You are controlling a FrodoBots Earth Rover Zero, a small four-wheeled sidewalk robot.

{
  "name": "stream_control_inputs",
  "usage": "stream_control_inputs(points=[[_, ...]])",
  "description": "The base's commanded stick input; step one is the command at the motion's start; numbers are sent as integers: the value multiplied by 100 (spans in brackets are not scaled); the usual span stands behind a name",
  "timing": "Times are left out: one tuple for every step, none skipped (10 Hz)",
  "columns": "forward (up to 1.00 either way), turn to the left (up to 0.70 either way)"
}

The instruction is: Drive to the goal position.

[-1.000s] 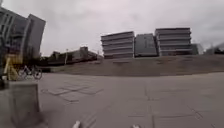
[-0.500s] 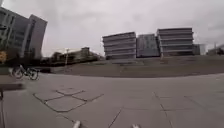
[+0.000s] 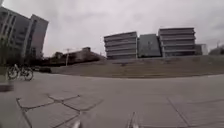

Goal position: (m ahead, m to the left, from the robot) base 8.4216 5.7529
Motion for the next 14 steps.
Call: stream_control_inputs(points=[[100,32],[100,7],[100,2],[100,2],[100,1],[100,0],[100,0],[100,0],[100,0],[100,0],[100,3],[100,4],[100,21],[100,33]])
